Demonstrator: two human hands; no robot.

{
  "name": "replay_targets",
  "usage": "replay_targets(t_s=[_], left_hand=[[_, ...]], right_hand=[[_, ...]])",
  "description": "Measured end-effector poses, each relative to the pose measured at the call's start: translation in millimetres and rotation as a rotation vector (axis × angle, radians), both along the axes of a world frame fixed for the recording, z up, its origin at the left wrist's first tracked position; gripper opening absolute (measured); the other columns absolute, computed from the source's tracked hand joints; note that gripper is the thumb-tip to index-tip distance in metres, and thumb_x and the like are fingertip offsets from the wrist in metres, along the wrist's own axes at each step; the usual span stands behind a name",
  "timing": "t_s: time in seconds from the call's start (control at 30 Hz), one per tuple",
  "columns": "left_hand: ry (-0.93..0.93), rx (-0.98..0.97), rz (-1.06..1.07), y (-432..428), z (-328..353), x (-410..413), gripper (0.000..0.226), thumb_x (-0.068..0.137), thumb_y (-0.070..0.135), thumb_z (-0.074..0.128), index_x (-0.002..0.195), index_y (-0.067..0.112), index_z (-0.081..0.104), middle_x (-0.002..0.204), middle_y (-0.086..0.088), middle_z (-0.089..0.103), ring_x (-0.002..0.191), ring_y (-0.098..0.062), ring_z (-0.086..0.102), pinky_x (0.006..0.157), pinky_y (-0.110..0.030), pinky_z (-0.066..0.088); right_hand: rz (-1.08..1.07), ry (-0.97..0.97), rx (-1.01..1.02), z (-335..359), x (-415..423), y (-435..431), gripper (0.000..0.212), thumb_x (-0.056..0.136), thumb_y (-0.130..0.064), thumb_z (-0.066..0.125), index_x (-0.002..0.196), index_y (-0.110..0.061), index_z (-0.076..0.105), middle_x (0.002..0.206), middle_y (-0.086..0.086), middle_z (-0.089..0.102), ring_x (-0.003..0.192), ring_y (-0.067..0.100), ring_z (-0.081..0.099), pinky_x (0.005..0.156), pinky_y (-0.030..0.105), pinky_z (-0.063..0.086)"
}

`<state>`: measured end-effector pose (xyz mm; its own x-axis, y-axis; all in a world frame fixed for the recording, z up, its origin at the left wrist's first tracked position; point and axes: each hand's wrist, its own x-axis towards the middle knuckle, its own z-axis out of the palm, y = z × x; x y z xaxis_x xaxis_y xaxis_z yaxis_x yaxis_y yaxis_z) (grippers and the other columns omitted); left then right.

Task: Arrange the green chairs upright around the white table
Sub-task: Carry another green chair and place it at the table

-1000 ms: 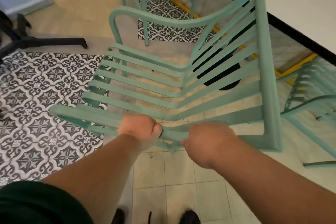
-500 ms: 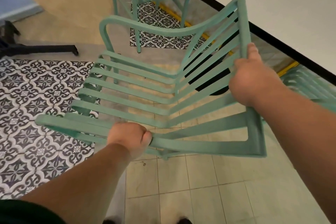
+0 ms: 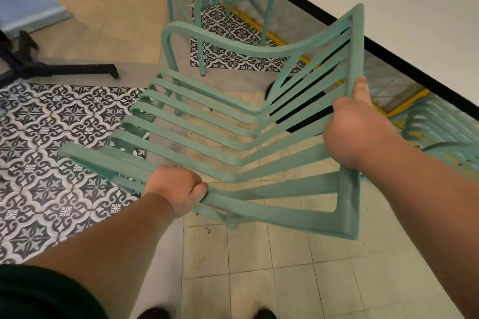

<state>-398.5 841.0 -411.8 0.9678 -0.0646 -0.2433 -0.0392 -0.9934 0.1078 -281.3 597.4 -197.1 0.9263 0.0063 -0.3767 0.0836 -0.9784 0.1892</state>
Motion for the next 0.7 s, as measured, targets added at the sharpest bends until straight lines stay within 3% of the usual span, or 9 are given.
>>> replay_targets(t_s=[0.03,0.1,0.17,0.3,0.4,0.47,0.53,0.6,0.7], left_hand=[[-0.006,0.006,-0.014,5,0,-1,0.053,0.091,0.051,0.019,0.071,0.022,0.059,0.064,0.002,0.058,0.066,-0.018,0.054,0.065,-0.032,0.042],[-0.02,0.019,-0.051,12,-3,-1,0.057,0.09,0.052,0.015,0.075,0.021,0.061,0.067,0.002,0.06,0.069,-0.019,0.056,0.066,-0.033,0.041],[-0.037,0.016,-0.079,17,-6,-2,0.061,0.086,0.053,0.011,0.075,0.021,0.061,0.068,0.001,0.06,0.069,-0.019,0.056,0.066,-0.033,0.04],[-0.05,0.023,-0.117,32,-7,-3,0.059,0.083,0.054,0.008,0.07,0.022,0.056,0.062,0.002,0.053,0.065,-0.019,0.052,0.066,-0.033,0.033],[-0.073,0.048,-0.15,48,-6,-2,0.058,0.079,0.055,0.009,0.069,0.022,0.056,0.062,0.002,0.054,0.066,-0.019,0.052,0.065,-0.033,0.031],[-0.07,0.06,-0.173,58,-6,0,0.059,0.078,0.055,0.012,0.071,0.022,0.059,0.065,0.002,0.058,0.067,-0.019,0.054,0.067,-0.033,0.036],[-0.056,0.078,-0.197,67,-6,3,0.061,0.077,0.056,0.012,0.073,0.022,0.062,0.067,0.002,0.06,0.067,-0.019,0.055,0.067,-0.033,0.036],[-0.043,0.094,-0.204,77,-5,8,0.062,0.075,0.056,0.011,0.073,0.021,0.062,0.066,0.002,0.059,0.065,-0.019,0.053,0.066,-0.033,0.031],[-0.001,0.087,-0.183,88,-3,15,0.06,0.074,0.055,0.011,0.072,0.021,0.061,0.066,0.002,0.06,0.064,-0.017,0.052,0.069,-0.034,0.034]], right_hand=[[0.022,0.023,-0.036,-2,-3,1,0.021,0.095,0.002,0.045,0.113,-0.007,0.05,0.164,0.016,0.003,0.121,0.039,0.055,0.079,0.042,0.05],[0.095,0.055,-0.126,-4,-9,3,0.014,0.097,-0.001,0.043,0.093,-0.008,0.054,0.145,0.019,0.031,0.148,0.044,0.023,0.095,0.047,0.05],[0.074,0.06,-0.132,-4,-17,4,0.022,0.099,-0.002,0.041,0.08,-0.009,0.05,0.134,0.02,0.036,0.154,0.041,0.001,0.1,0.046,0.048],[0.07,0.099,-0.107,7,-36,15,0.017,0.1,-0.004,0.04,0.087,-0.01,0.049,0.149,0.023,0.023,0.146,0.045,0.027,0.089,0.042,0.047],[0.135,0.12,-0.116,1,-44,19,0.024,0.1,-0.011,0.038,0.088,-0.007,0.058,0.121,0.017,0.044,0.14,0.059,0.023,0.11,0.055,0.038],[0.152,0.071,-0.106,-4,-49,19,0.033,0.098,-0.014,0.035,0.108,0.001,0.063,0.117,0.02,0.047,0.13,0.055,0.038,0.109,0.06,0.037],[0.245,0.059,-0.136,-8,-53,24,0.035,0.099,-0.014,0.037,0.117,-0.005,0.066,0.113,0.015,0.048,0.126,0.052,0.041,0.113,0.066,0.03],[0.252,0.093,-0.135,-8,-54,29,0.031,0.099,-0.011,0.04,0.11,-0.007,0.068,0.106,0.012,0.043,0.132,0.053,0.031,0.117,0.065,0.024],[0.268,0.119,-0.145,-11,-52,39,0.024,0.094,-0.011,0.042,0.087,-0.012,0.064,0.087,0.009,0.038,0.12,0.049,0.039,0.114,0.076,0.014]])
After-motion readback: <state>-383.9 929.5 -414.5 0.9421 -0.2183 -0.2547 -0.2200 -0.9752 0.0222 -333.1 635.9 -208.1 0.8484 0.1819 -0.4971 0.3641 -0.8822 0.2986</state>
